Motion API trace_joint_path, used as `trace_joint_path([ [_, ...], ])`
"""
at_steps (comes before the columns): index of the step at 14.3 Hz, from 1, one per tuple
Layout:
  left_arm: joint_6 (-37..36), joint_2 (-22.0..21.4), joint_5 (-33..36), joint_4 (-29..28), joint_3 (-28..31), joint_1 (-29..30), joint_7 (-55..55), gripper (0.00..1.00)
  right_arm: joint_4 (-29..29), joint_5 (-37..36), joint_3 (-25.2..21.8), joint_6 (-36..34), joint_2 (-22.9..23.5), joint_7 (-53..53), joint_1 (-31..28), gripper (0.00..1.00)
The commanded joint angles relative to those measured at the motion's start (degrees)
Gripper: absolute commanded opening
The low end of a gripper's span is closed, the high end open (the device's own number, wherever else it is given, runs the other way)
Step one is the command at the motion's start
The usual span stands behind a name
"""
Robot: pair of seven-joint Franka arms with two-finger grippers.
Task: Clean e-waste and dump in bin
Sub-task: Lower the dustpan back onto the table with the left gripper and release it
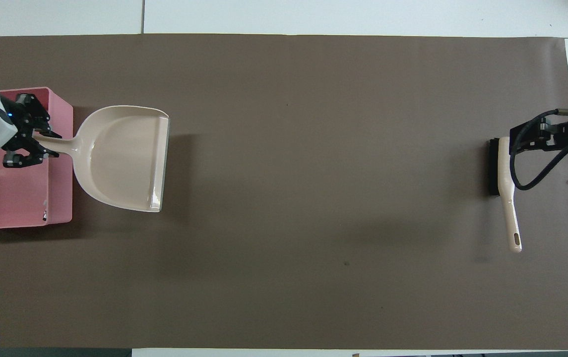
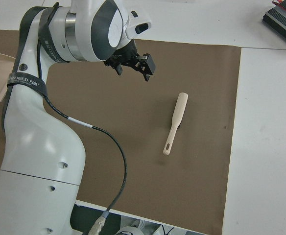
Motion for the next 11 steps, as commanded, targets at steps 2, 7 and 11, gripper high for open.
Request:
trace_joint_path([
  [2,7.6,-1.2,-1.7,-6.7,0.8,-5.9,-1.0,0.0,0.1,0.8,-1.5,-0.8,-0.5,-0.6,0.9,1.0],
  [7,15.1,-0.7,-3.2,-12.7,0.6,-9.0,-4.3,0.01,-0.2,0.8,-1.4,-0.2,-0.6,-1.1,0.5,1.0],
  [11,20.0,3.3,-6.0,-12.9,0.6,-10.3,-4.3,0.04,1.4,0.8,-1.2,-2.4,-0.5,-1.3,0.6,1.0],
])
